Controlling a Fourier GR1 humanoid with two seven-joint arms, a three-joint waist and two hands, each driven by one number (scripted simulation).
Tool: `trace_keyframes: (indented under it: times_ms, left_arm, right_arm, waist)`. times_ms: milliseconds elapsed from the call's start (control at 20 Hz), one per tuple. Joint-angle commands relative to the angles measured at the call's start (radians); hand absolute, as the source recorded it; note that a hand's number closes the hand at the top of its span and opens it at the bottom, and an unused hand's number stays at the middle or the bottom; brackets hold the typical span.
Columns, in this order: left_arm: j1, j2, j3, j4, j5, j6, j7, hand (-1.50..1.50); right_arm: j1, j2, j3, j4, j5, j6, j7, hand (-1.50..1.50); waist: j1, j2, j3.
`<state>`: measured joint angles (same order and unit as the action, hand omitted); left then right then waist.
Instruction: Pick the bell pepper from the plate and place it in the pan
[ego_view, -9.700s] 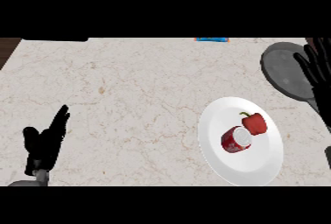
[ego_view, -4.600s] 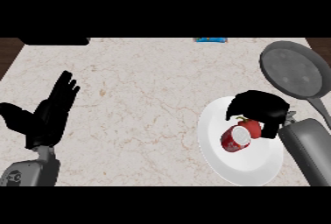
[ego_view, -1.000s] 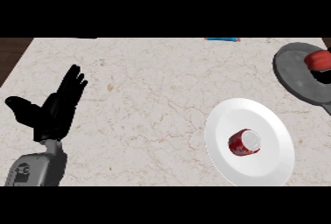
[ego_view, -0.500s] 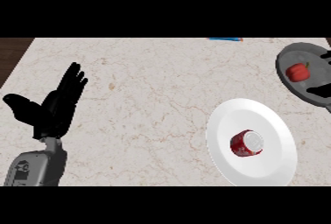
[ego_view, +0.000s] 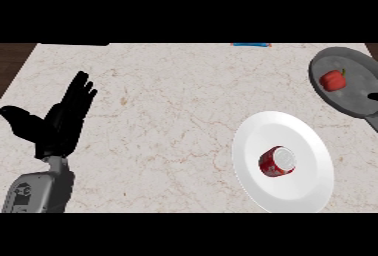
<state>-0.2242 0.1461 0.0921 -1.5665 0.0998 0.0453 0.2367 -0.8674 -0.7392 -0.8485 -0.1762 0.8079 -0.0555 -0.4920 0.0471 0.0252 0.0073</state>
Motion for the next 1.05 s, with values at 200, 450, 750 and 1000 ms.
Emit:
trace_keyframes:
  times_ms: [200, 450, 750, 1000]
  left_arm:
    - [0.017, 0.003, 0.002, -0.003, 0.002, -0.009, -0.008, 0.0]
    - [0.019, -0.013, -0.003, -0.008, -0.011, 0.018, 0.003, 0.0]
    - [0.02, -0.01, 0.001, -0.023, -0.02, 0.033, 0.024, 0.0]
    - [0.034, 0.01, 0.007, -0.041, 0.004, -0.009, 0.021, 0.0]
  right_arm:
    - [0.101, -0.152, -0.16, 0.04, -0.181, 0.294, -0.115, -1.5]
    - [0.23, -0.22, -0.201, 0.064, -0.237, 0.527, -0.214, -1.5]
    - [0.32, -0.23, -0.192, 0.018, -0.258, 0.577, -0.277, -1.5]
    - [0.325, -0.238, -0.179, -0.003, -0.269, 0.557, -0.251, -1.5]
  waist:
    - [-0.018, -0.005, 0.0]
    - [-0.031, -0.009, 0.001]
    - [-0.025, -0.012, -0.001]
    - [-0.016, -0.012, 0.0]
